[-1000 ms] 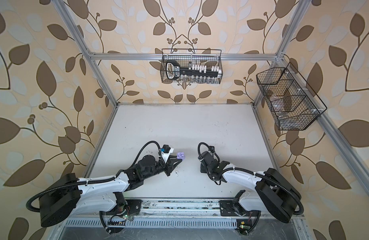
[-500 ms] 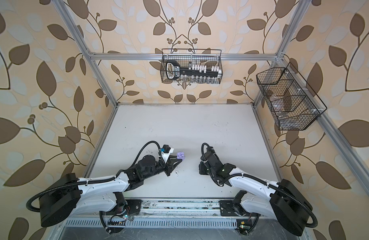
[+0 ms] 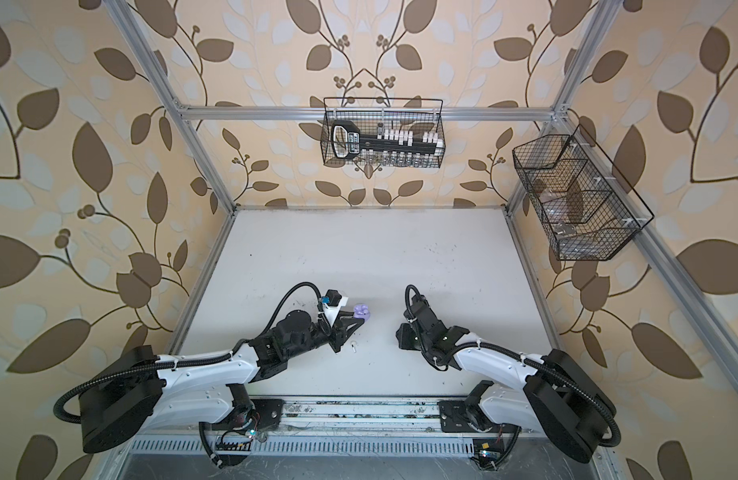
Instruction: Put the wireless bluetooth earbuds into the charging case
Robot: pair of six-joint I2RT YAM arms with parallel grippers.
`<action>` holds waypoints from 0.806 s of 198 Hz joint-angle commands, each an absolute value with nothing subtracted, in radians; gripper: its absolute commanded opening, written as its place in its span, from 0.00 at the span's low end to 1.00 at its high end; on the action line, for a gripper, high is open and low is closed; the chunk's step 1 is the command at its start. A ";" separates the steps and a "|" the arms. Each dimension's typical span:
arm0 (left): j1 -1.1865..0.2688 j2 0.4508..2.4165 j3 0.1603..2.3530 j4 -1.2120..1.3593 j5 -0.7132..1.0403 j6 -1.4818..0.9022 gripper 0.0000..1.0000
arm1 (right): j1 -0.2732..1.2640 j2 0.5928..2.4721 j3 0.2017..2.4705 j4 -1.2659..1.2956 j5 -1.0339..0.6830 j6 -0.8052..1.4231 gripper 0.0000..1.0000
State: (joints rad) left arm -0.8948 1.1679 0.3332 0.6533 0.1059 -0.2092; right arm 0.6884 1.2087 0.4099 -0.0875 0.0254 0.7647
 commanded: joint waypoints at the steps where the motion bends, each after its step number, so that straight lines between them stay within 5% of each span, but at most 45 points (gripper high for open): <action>1: -0.883 1.160 0.353 0.681 0.121 -0.202 0.04 | 0.677 1.228 0.396 -0.058 0.008 0.749 0.37; 108: -0.884 1.158 0.353 0.678 0.117 -0.199 0.04 | 0.647 1.260 0.377 0.003 -0.041 0.745 0.37; 160: -0.884 1.157 0.353 0.676 0.118 -0.199 0.04 | 0.703 1.128 0.382 -0.014 -0.101 0.785 0.38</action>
